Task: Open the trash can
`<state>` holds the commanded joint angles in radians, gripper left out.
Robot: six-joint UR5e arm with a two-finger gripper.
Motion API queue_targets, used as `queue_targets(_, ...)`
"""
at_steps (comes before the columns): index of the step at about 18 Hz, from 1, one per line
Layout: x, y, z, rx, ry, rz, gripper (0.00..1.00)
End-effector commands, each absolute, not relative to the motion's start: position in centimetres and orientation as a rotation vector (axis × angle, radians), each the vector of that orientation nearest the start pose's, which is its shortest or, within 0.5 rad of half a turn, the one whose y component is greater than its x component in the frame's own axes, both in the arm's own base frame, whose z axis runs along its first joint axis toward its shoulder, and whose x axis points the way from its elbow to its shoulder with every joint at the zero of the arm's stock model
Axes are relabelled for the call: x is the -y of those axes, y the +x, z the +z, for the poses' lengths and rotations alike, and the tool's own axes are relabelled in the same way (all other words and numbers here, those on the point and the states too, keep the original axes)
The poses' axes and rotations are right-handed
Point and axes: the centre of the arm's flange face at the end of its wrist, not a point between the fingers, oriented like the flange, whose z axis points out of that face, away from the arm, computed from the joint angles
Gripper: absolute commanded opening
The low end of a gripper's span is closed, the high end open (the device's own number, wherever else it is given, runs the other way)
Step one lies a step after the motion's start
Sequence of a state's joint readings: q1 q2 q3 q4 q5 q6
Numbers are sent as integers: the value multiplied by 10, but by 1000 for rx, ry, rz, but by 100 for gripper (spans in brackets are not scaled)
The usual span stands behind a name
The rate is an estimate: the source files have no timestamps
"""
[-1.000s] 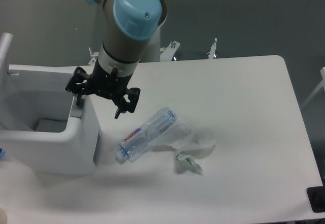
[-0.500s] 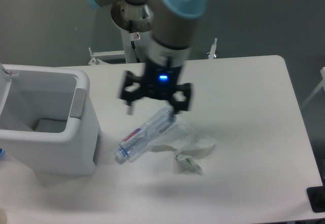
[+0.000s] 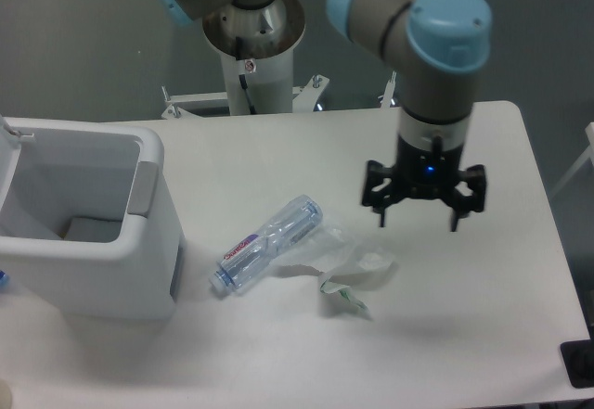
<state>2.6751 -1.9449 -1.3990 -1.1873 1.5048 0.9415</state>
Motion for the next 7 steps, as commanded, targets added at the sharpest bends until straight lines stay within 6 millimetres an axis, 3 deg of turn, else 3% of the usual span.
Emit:
queue_targets(4, -391, -548, 369, 124, -3022, 136, 100)
queue_targets(7, -377, -559, 363, 83, -3033, 126, 100)
